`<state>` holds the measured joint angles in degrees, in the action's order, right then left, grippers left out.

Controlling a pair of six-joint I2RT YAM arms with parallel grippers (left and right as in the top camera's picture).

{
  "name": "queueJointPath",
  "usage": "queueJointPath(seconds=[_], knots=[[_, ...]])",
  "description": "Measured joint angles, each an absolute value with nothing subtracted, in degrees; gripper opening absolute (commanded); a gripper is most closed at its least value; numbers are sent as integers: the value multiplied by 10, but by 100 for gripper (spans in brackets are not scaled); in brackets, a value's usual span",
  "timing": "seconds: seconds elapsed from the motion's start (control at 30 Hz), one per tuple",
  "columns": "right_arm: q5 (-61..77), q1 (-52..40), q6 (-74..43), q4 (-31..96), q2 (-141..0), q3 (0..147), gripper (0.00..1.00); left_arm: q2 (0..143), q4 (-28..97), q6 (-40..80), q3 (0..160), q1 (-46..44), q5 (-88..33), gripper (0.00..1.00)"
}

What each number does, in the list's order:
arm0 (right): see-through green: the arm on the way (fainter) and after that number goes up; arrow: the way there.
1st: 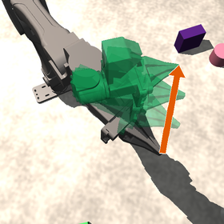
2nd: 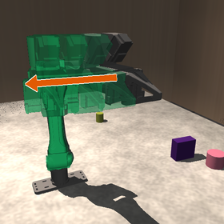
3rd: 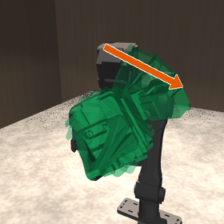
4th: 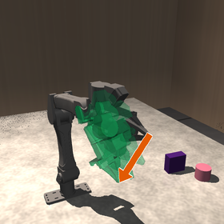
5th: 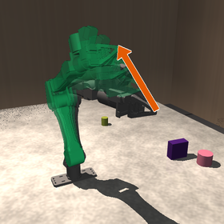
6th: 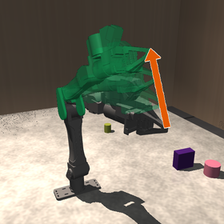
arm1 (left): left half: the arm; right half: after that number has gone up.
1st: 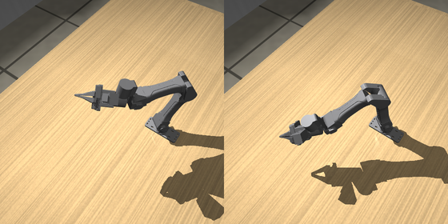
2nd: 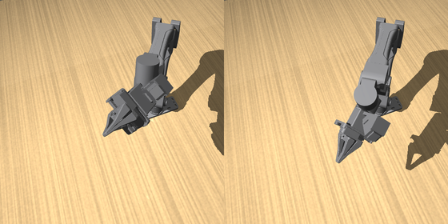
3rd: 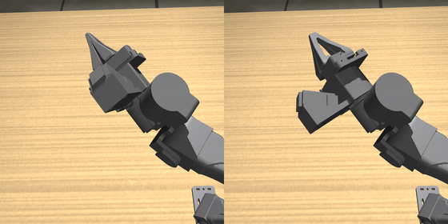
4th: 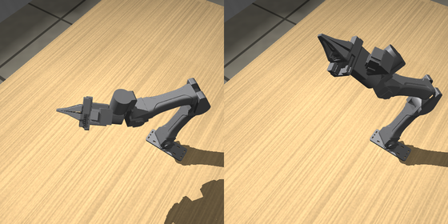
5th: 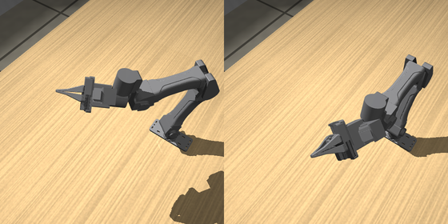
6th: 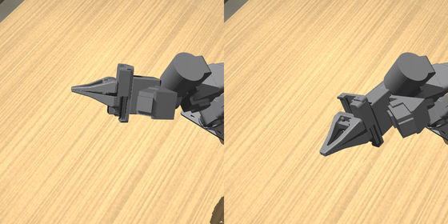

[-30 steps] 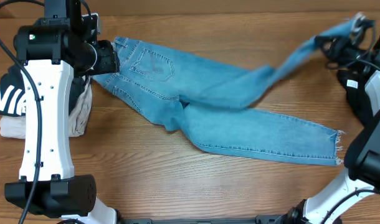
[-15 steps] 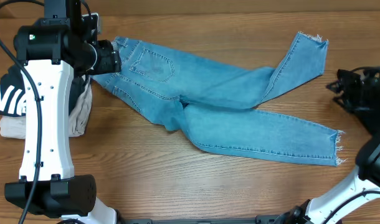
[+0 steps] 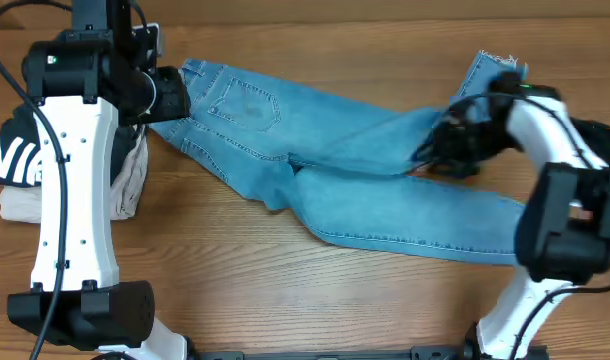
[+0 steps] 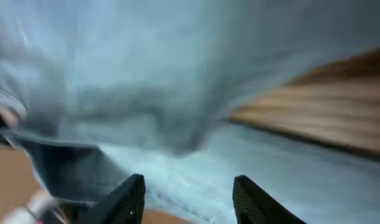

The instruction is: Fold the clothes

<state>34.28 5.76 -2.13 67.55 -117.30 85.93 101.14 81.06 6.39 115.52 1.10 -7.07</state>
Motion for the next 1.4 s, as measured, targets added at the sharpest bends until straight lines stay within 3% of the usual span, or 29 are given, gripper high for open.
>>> queueJointPath(seconds=[0.07, 0.27, 0.5, 0.63, 0.7, 0.73, 1.0, 1.2, 1.27, 1.4], knots=[[339, -4, 6, 700, -1173, 859, 66, 1014, 826, 58, 1155, 11, -71, 67], [305, -190, 89, 658, -1173, 859, 67, 1045, 831, 55, 1155, 11, -71, 64], [281, -323, 125, 610, -1173, 859, 68, 1048, 829, 42, 1155, 11, -67, 65], [272, -351, 127, 600, -1173, 859, 67, 1048, 830, 40, 1155, 11, -66, 63], [265, -357, 128, 612, -1173, 859, 67, 1048, 830, 40, 1155, 11, -65, 51], [263, -357, 128, 614, -1172, 859, 68, 1048, 830, 40, 1155, 11, -64, 49], [179, -370, 104, 605, -1024, 859, 79, 992, 889, 29, 1229, 11, -57, 53], [109, -408, 22, 544, -1028, 830, 82, 894, 968, 46, 1242, 11, -19, 55], [72, -422, -24, 496, -1032, 794, 82, 892, 968, 55, 1241, 11, -12, 56], [19, -431, -108, 389, -1038, 718, 72, 899, 965, 61, 1240, 11, -4, 57]])
